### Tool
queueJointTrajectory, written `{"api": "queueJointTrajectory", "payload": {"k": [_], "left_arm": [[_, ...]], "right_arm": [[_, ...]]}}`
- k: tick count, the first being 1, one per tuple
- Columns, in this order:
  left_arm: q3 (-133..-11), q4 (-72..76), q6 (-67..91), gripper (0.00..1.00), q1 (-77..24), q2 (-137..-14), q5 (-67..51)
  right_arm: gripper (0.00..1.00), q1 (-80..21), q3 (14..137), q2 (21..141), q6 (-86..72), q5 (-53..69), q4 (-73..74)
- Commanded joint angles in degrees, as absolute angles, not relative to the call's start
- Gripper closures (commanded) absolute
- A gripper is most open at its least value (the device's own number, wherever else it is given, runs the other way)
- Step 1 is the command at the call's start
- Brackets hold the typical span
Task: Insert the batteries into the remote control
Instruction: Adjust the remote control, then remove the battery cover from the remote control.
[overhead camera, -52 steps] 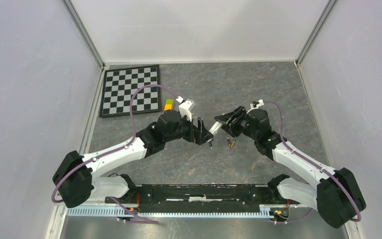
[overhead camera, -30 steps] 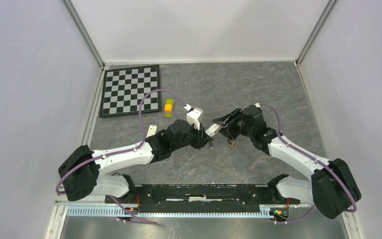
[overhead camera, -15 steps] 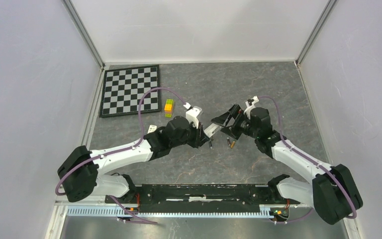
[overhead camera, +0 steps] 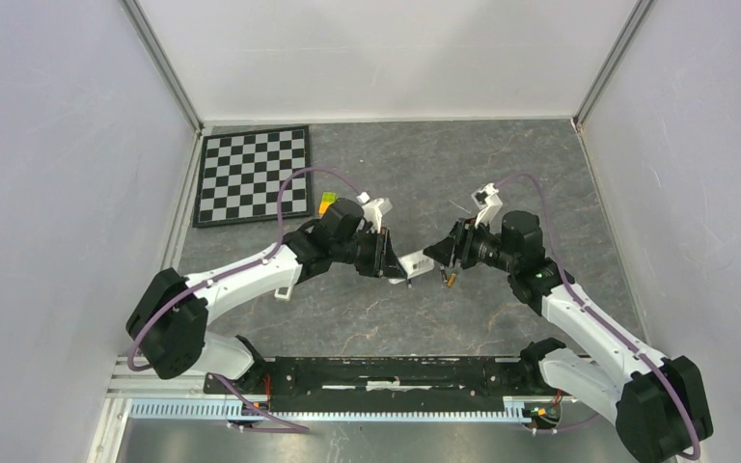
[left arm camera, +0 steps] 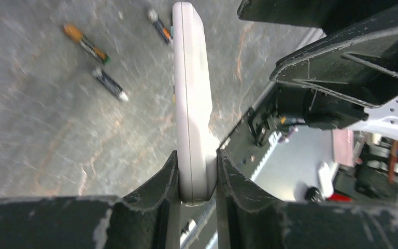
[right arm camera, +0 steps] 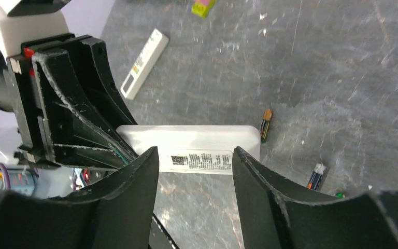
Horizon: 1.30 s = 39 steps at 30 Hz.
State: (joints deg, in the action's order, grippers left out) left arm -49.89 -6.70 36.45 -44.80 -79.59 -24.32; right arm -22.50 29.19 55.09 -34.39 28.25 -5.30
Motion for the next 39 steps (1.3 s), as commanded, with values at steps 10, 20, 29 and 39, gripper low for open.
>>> {"api": "queueJointTrajectory", "payload": {"k": [10,20,29,39], "left_arm": [[-39.5,2.4,54.5,0.98,-47.0,-81.2,-38.5],[-37.1,4.1,58.7,0.98,-48.3,-85.2,-37.1],[-36.4,0.7,60.1,0.98,-48.3,-86.7,-36.5],[-36.5,-1.6,61.0,0.98,-48.3,-89.4,-36.2]], "right_arm": [[0.45,-27.6,25.1,52.6,-28.0,27.2,7.8],[0.53,-30.9,16.3,49.0,-33.9,29.2,0.6],[0.47,-31.6,13.8,51.0,-32.9,29.3,-3.4],[0.56,-32.0,12.1,52.9,-36.0,28.9,-8.3]]}}
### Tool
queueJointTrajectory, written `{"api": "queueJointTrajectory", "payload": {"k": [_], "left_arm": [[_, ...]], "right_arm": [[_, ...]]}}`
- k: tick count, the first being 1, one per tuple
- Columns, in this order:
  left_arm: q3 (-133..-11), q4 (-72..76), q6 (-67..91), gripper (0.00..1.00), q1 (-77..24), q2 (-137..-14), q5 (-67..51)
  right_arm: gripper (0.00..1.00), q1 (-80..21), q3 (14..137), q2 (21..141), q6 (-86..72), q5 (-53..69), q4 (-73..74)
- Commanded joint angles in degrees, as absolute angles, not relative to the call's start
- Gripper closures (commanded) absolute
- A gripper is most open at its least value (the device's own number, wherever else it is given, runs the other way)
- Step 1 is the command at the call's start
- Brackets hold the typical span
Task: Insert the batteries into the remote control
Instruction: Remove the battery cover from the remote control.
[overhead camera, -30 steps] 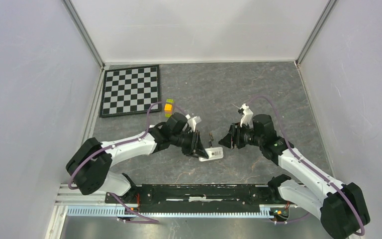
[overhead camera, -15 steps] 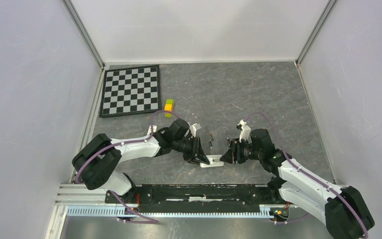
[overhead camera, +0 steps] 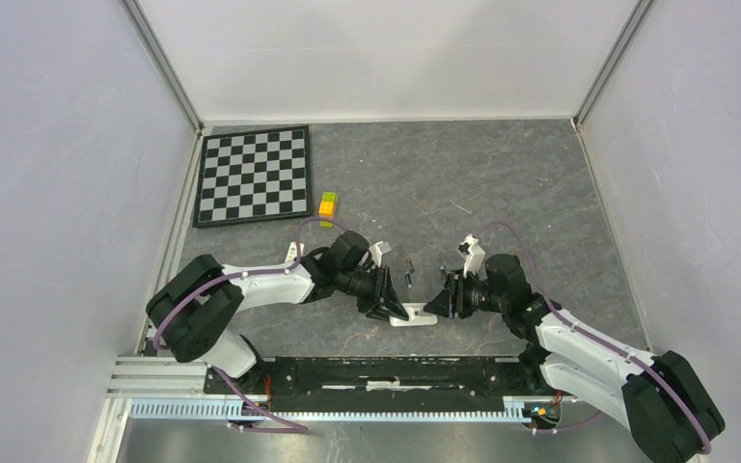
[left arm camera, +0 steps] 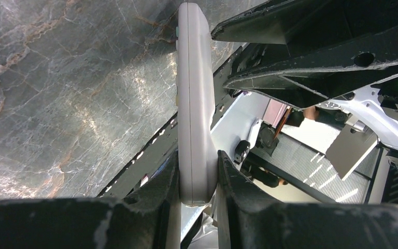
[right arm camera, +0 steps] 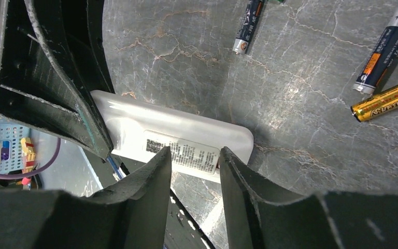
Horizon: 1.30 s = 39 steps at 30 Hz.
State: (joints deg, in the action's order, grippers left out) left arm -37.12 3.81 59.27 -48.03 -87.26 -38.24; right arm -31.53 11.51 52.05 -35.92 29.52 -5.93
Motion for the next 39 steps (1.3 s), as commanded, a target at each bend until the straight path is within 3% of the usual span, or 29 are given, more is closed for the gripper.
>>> {"api": "queueJointTrajectory", "payload": {"k": [1,9,19,25,39], "left_arm": [[-36.5,-1.7,61.0,0.98,-48.3,-89.4,-36.2],[-36.6,-2.6,61.0,0.98,-48.4,-89.3,-34.2],[-36.5,-2.6,61.2,0.98,-48.3,-89.6,-33.8],[-36.4,-2.6,61.3,0.98,-48.4,-89.7,-33.3],[-36.2,-2.8,60.5,0.98,-48.3,-89.5,-33.5]], "right_arm": [[0.56,-32.0,12.1,53.1,-35.9,28.6,-7.9],[0.55,-32.3,11.3,52.5,-35.4,27.2,-5.6],[0.65,-33.0,11.7,51.8,-35.3,27.4,-3.5],[0.57,-33.2,12.6,49.9,-33.9,27.5,-0.1],[0.57,-33.3,10.3,51.0,-37.4,26.6,-7.0]]}}
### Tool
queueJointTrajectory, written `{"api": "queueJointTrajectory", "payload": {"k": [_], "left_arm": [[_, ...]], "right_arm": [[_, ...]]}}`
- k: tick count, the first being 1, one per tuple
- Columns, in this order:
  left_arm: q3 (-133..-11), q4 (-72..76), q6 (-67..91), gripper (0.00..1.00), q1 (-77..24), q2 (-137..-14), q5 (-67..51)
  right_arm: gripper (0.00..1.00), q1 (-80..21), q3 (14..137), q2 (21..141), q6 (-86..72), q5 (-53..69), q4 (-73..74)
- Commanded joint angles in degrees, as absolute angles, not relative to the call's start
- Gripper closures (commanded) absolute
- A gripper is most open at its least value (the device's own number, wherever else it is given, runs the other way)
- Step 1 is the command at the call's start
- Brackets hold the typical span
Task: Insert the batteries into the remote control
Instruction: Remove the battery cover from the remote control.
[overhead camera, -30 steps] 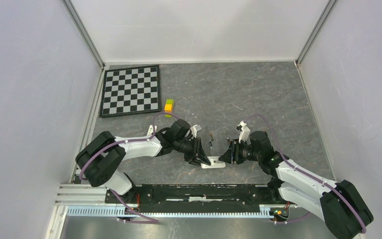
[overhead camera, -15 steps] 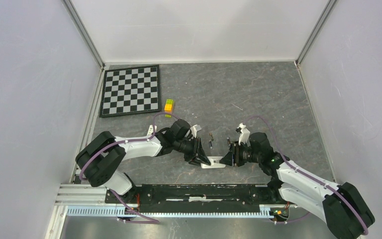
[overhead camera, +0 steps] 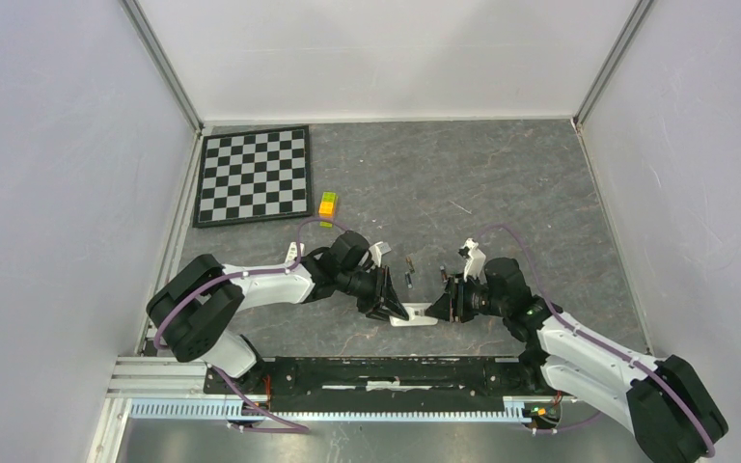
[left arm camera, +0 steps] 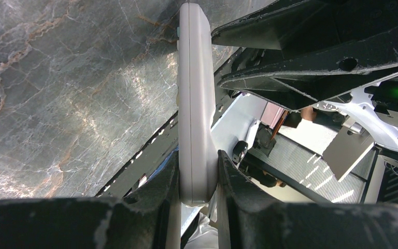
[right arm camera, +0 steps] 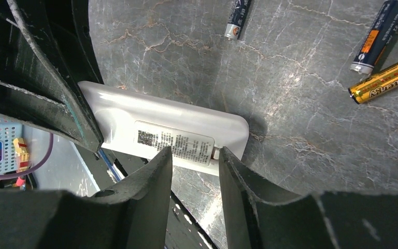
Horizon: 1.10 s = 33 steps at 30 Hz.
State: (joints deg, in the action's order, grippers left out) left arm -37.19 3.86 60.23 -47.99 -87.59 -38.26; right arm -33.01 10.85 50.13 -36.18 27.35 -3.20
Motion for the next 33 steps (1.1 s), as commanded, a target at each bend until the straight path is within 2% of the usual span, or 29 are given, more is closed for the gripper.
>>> {"api": "queueJointTrajectory", "payload": {"k": [1,11,18,24,33], "left_arm": [[-36.1,-2.8,60.4,0.98,-48.4,-89.4,-33.5],[-36.3,-2.8,59.9,0.98,-48.4,-89.5,-33.7],[-36.6,-2.8,58.8,0.98,-48.4,-89.8,-33.9],[-36.8,-2.8,58.7,0.98,-48.4,-90.3,-33.8],[-37.8,-2.9,59.2,0.98,-49.3,-92.1,-31.7]], "right_arm": [[0.57,-33.3,10.6,51.3,-37.3,26.0,-6.2],[0.57,-33.3,9.2,52.7,-38.6,25.6,-7.3],[0.56,-33.3,6.9,52.9,-43.8,33.3,-15.9],[0.56,-33.3,7.4,51.8,-45.6,36.6,-17.2],[0.56,-33.6,4.4,51.8,-53.7,43.1,-30.2]]}}
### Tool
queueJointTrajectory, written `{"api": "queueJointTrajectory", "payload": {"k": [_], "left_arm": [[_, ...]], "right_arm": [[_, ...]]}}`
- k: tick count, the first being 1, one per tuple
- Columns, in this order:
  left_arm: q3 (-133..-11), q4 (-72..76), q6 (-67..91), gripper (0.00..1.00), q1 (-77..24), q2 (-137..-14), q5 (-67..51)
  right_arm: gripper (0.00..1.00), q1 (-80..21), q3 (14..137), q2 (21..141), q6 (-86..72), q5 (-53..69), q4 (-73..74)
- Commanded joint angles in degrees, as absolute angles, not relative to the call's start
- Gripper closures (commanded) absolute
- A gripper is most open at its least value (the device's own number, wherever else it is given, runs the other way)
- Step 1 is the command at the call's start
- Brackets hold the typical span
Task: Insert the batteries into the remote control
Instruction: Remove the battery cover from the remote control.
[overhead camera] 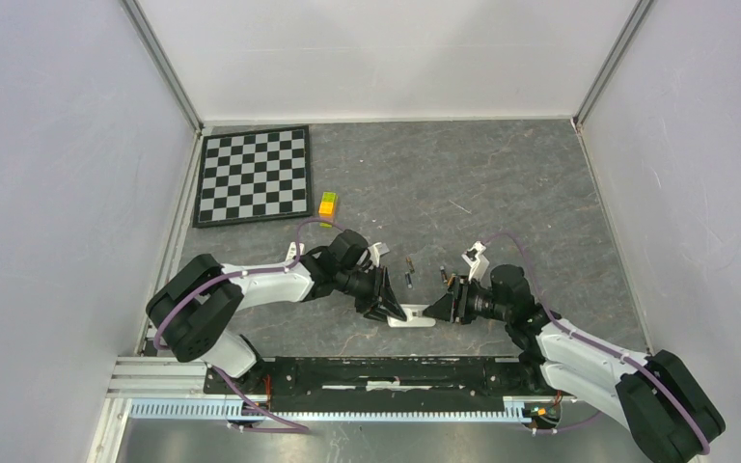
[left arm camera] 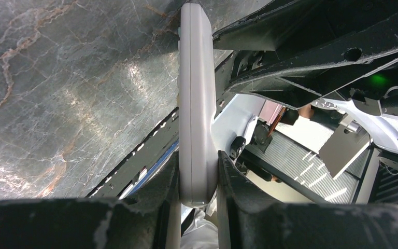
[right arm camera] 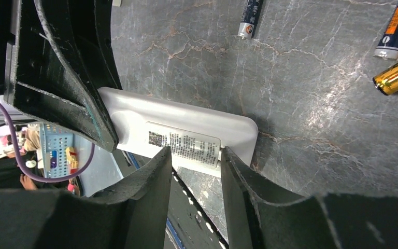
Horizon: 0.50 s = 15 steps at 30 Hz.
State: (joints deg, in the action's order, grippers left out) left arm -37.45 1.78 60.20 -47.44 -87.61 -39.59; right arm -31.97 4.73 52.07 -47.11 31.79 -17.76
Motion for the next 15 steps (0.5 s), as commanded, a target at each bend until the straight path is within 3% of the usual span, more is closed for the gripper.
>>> {"api": "queueJointTrajectory", "payload": {"k": [1,5,15], "left_arm": [[-38.1,-2.9,59.3,0.98,-49.6,-92.5,-31.5],[-38.7,-2.8,59.9,0.98,-50.1,-93.1,-30.3],[-38.4,-6.6,61.5,0.98,-50.2,-90.9,-25.6]], "right_arm": [[0.56,-33.7,4.4,51.8,-53.9,43.2,-30.6],[0.57,-33.7,4.3,51.0,-55.5,43.4,-33.5],[0.58,-33.7,9.5,47.6,-48.5,36.3,-21.2]]}}
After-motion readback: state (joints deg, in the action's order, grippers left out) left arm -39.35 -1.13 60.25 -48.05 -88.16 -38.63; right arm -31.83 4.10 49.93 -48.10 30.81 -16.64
